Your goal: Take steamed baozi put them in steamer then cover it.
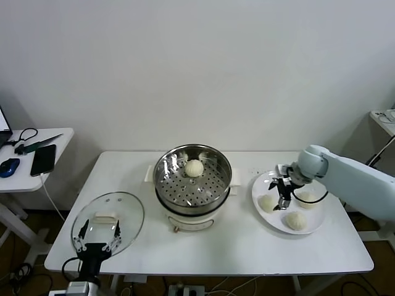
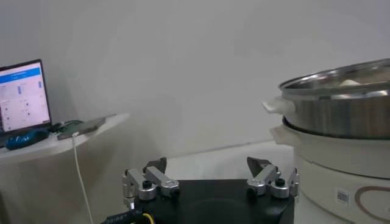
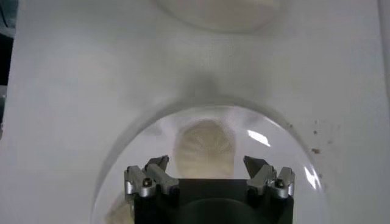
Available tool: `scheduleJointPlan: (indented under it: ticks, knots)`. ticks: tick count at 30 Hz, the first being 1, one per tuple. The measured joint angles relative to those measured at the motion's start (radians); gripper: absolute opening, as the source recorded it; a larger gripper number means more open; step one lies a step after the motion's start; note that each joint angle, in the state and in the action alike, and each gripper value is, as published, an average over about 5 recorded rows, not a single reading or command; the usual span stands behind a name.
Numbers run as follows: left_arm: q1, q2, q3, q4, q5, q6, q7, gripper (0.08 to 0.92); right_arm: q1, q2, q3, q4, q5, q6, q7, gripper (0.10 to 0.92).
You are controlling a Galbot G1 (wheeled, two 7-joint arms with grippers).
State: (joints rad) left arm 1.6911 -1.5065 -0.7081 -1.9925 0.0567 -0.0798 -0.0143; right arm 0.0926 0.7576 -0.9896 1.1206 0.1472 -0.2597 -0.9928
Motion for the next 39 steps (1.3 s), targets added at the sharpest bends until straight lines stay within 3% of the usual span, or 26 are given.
scheduleJointPlan:
  ticks: [17, 28, 39]
  knots:
    - [-0.001, -0.002, 0.000, 0.010, 0.005, -0.001, -0.001, 0.823, -0.044, 0.077, 0.049, -0.122, -0.034, 0.010, -0.027, 0.819]
    - [0.000, -0.004, 0.000, 0.007, 0.005, -0.002, -0.001, 0.823, -0.041, 0.084, 0.049, -0.138, -0.034, 0.011, -0.038, 0.716]
    - [0.006, -0.004, -0.001, -0.009, 0.004, -0.001, -0.001, 0.823, 0.049, 0.054, -0.005, -0.103, 0.033, 0.002, -0.036, 0.679]
